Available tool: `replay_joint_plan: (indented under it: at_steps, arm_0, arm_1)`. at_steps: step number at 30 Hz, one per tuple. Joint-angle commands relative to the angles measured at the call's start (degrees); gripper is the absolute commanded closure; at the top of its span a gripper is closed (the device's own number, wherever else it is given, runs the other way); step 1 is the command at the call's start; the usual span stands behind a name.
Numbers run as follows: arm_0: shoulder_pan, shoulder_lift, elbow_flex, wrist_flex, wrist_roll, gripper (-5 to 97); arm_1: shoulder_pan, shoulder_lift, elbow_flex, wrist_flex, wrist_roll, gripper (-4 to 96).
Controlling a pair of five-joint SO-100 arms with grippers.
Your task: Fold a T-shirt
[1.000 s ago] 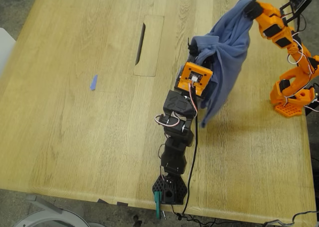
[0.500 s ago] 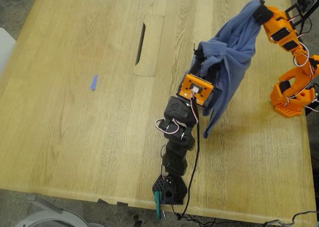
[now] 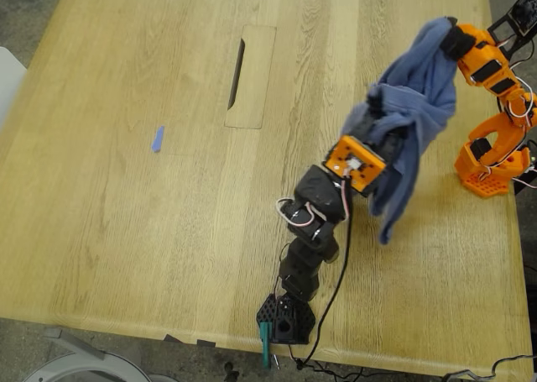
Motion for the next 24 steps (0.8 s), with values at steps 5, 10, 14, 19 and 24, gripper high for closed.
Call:
replay_joint_plan:
  at_steps: [5, 10, 14, 19, 24]
  arm_0:
    - [4.57, -1.14, -2.29, 3.52, -0.35, 92]
    - [4.57, -0.09, -2.29, 7.65, -0.7, 92]
    - [0.97, 1.41, -2.37, 13.1, -1.76, 92]
    - [-3.43, 2.81, -2.37, 22.32, -4.13, 92]
    - [-9.67, 5.27, -2.37, 31.55, -5.36, 92]
  arm_1:
    - [-2.55, 3.25, 0.7, 3.6, -0.18, 91.1]
    - [-1.58, 10.81, 13.45, 2.2, 0.26, 91.1]
    - [-0.18, 15.56, 22.24, 0.53, 0.88, 91.1]
    - [1.93, 16.08, 24.96, -0.53, 1.58, 91.1]
    - [4.92, 16.96, 25.75, 1.32, 1.93, 91.1]
